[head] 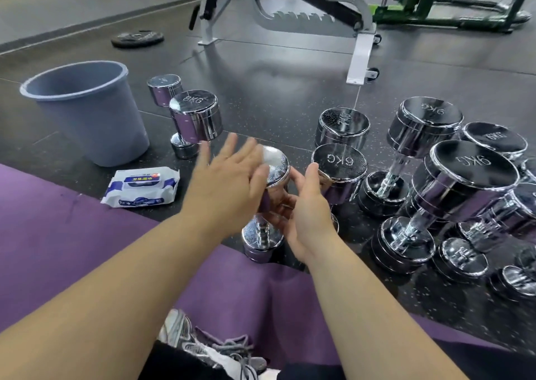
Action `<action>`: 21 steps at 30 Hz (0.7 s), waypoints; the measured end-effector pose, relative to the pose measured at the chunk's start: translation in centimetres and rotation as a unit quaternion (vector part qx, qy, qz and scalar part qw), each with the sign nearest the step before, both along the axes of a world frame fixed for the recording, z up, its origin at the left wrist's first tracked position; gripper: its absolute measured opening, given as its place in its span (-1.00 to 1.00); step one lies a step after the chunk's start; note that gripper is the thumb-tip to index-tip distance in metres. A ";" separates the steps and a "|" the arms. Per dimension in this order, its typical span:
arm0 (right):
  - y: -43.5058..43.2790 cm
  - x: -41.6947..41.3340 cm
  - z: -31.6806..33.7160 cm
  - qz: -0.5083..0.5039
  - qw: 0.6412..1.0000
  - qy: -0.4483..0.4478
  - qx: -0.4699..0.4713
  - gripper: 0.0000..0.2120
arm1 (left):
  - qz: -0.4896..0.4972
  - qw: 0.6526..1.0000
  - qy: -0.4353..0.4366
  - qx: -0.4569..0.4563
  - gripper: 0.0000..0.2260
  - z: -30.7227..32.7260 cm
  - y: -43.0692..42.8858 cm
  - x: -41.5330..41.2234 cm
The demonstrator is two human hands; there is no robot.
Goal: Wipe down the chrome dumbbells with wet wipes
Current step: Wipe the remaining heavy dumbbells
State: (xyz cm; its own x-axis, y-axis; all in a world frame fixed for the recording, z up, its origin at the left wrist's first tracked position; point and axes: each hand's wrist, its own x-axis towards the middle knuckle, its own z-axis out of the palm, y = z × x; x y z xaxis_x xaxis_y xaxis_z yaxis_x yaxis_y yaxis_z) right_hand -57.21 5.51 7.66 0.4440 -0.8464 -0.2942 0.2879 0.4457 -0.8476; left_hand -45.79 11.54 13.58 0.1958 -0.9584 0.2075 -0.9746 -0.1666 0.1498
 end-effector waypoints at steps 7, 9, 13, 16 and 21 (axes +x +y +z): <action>-0.4 0.0 -0.2 0.003 1.000 -0.007 0.008 -0.43 | 0.009 1.000 -0.007 -0.016 -0.53 -0.8 -1.7 -1.5; -0.3 0.0 -0.1 0.000 1.000 -0.004 0.009 -0.46 | 0.074 0.997 0.031 -0.015 -0.54 -0.9 -1.4 0.3; 0.0 0.1 0.4 -0.004 1.000 0.006 0.003 -0.51 | -0.031 0.994 0.080 -0.071 -0.47 -1.4 1.1 -0.7; 0.3 0.0 0.5 -0.007 1.000 0.011 -0.001 -0.52 | -0.060 0.991 0.070 -0.098 -0.40 -1.7 0.7 -1.3; 0.9 -0.3 1.2 -0.005 1.000 0.024 -0.001 -0.55 | 0.131 0.976 0.168 -0.038 -0.41 -2.0 0.4 0.9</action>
State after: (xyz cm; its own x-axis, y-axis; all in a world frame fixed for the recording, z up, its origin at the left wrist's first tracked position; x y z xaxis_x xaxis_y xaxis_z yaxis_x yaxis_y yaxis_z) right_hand -57.49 6.39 8.83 0.4206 -0.8514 -0.3134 0.2519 0.4414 -0.8612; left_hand -44.86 11.93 11.54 0.5023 -0.8501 0.1584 -0.7932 -0.3800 0.4759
